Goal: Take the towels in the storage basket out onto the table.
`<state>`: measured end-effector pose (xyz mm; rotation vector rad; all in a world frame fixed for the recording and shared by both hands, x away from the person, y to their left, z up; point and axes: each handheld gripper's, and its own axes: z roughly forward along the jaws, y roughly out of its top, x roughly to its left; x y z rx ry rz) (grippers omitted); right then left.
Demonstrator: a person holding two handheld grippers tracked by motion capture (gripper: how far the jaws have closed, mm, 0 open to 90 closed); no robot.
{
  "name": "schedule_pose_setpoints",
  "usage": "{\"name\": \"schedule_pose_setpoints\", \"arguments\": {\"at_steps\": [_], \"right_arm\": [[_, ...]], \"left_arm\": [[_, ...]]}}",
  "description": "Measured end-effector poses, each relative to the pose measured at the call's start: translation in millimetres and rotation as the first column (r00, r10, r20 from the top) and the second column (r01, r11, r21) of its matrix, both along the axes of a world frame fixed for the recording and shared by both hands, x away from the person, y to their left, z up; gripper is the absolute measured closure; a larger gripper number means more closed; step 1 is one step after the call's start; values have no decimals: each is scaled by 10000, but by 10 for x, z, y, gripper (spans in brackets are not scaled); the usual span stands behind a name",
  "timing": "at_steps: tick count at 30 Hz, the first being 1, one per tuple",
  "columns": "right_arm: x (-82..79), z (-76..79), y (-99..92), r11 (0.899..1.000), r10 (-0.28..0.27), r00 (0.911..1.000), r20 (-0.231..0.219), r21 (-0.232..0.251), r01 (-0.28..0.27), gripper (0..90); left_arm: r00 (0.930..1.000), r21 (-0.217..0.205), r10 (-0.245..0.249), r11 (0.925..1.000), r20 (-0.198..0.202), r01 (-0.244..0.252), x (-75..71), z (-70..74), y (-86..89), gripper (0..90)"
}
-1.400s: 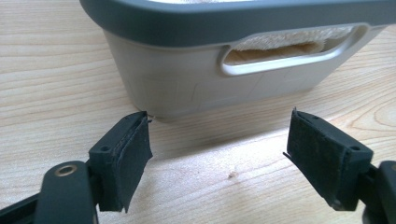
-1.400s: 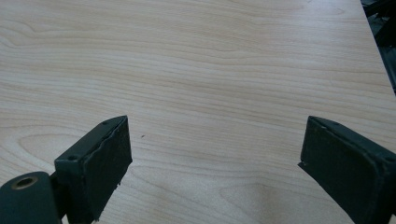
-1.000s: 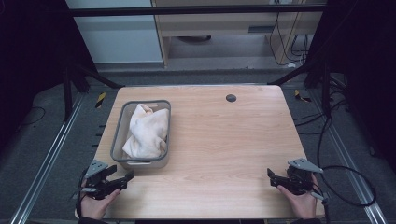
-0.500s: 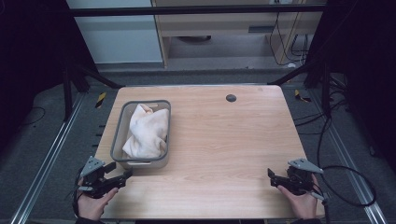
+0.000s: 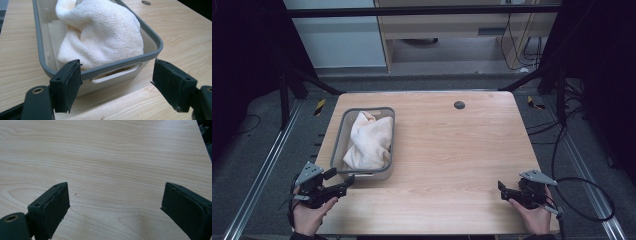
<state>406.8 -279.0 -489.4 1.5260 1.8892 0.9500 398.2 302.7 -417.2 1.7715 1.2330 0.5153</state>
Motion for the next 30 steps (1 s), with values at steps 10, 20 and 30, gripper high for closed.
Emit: {"name": "schedule_pose_setpoints", "arguments": {"at_steps": [10,20,30], "right_arm": [[12,-4,-3,10000,-66,10000,-9,-63,66,76],[9,-8,2,10000,-29,10000,-34,-91,28,76],[10,-12,5,9999,14,10000,-80,-141,-16,75]], "left_arm": [[9997,42,-236,9997,19,236,33,120,-30,224],[9991,28,-400,9992,145,399,151,273,-112,224],[9986,404,-518,9979,44,516,317,435,-236,224]]}}
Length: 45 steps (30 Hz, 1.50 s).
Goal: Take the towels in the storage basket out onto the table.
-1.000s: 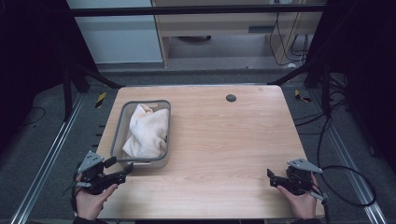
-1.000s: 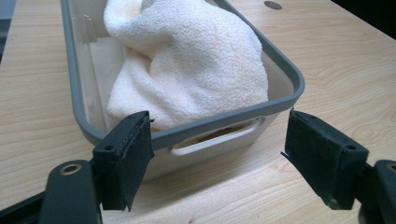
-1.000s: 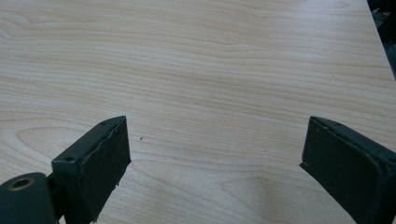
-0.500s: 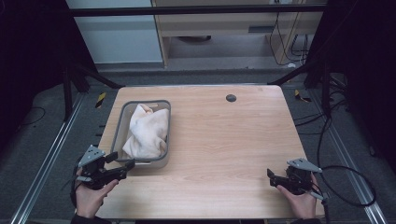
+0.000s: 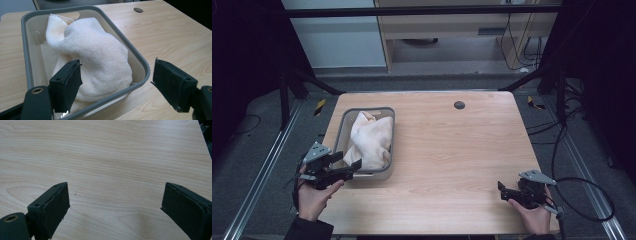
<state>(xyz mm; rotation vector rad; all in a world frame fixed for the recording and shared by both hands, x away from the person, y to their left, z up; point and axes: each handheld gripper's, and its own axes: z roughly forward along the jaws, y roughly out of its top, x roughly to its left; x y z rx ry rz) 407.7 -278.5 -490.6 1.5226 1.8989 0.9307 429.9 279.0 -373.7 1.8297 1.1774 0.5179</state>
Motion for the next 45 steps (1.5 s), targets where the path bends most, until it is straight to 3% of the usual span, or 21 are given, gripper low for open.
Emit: {"name": "schedule_pose_setpoints", "arguments": {"at_steps": [15,27,37,45], "right_arm": [[7,-6,4,10000,68,9999,-123,-66,-69,72],[18,-15,9,9999,114,9997,-233,-84,-116,71],[20,-16,4,9999,133,9996,-264,-83,-135,68],[23,-18,2,9998,178,9993,-324,-99,-181,67]], "left_arm": [[9998,594,-161,9981,-141,169,220,198,-176,222],[9982,1177,-426,9919,-418,473,401,303,-302,217],[9951,1695,-372,9841,-912,523,587,375,-351,209],[9899,1959,-276,9791,-1392,549,711,350,-390,205]]}}
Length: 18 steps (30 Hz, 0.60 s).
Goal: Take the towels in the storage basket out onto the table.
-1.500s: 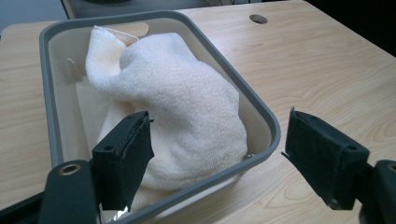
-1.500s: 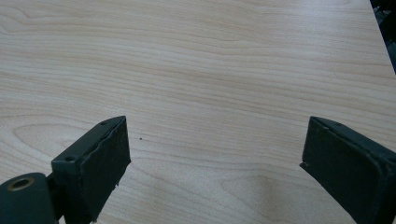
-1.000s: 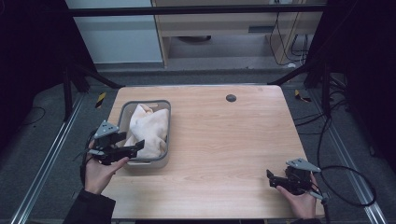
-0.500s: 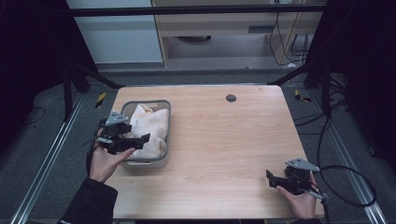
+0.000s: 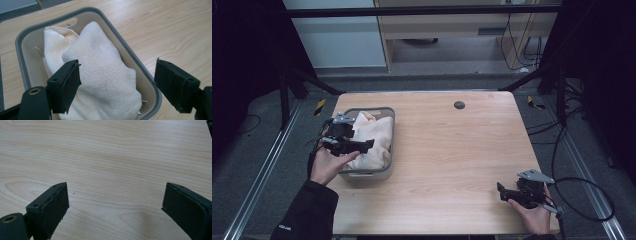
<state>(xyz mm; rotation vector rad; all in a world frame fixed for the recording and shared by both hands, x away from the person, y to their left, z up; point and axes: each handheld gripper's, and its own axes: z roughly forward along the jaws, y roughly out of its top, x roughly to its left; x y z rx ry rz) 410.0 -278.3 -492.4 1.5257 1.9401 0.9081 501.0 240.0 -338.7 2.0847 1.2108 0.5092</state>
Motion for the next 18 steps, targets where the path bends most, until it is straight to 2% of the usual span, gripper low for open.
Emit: {"name": "schedule_pose_setpoints", "arguments": {"at_steps": [9,18], "right_arm": [[9,-8,5,10000,44,9999,-98,-5,-44,66],[22,-20,8,9999,108,9997,-225,-59,-109,64]], "left_arm": [[9986,395,141,9991,-503,-121,147,-100,-52,189],[9956,549,357,9980,-872,-309,251,-186,-64,160]]}}
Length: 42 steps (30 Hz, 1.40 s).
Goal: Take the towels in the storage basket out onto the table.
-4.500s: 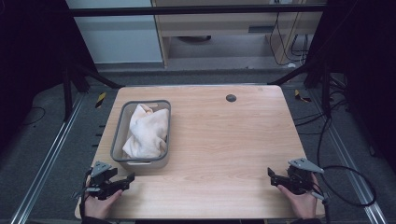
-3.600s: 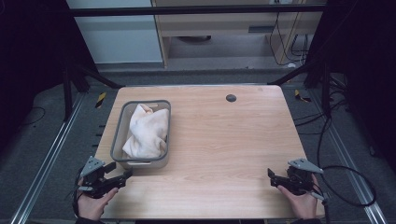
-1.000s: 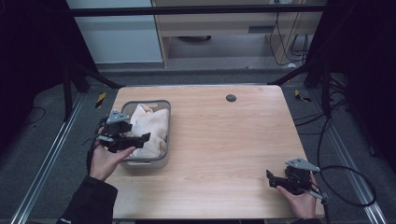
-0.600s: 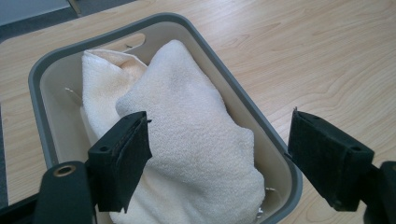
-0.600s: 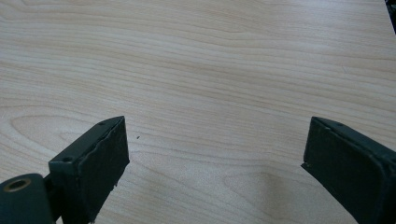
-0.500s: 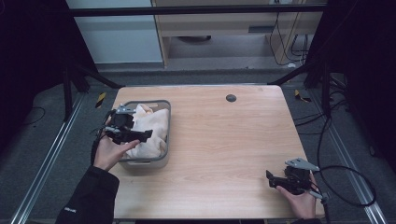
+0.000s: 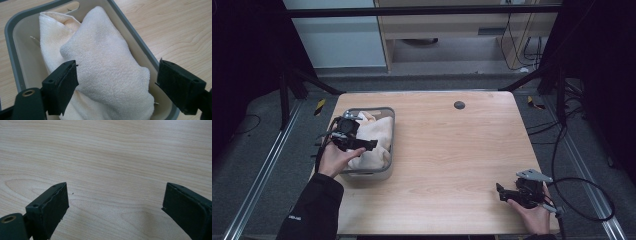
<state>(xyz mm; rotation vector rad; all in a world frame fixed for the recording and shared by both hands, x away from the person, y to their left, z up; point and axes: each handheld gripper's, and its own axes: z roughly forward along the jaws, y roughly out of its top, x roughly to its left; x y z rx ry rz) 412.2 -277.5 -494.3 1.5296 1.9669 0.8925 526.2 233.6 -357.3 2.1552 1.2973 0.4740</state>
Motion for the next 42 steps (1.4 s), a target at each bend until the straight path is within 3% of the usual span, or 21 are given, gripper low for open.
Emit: {"name": "schedule_pose_setpoints", "arguments": {"at_steps": [19,42], "right_arm": [[17,-19,11,9998,146,9995,-264,-93,-149,51],[21,-24,18,9998,156,9991,-398,-95,-160,44]], "left_arm": [[9965,396,265,9989,-797,-234,180,-267,-64,108],[9925,509,365,9982,-1167,-307,245,-495,-97,69]]}}
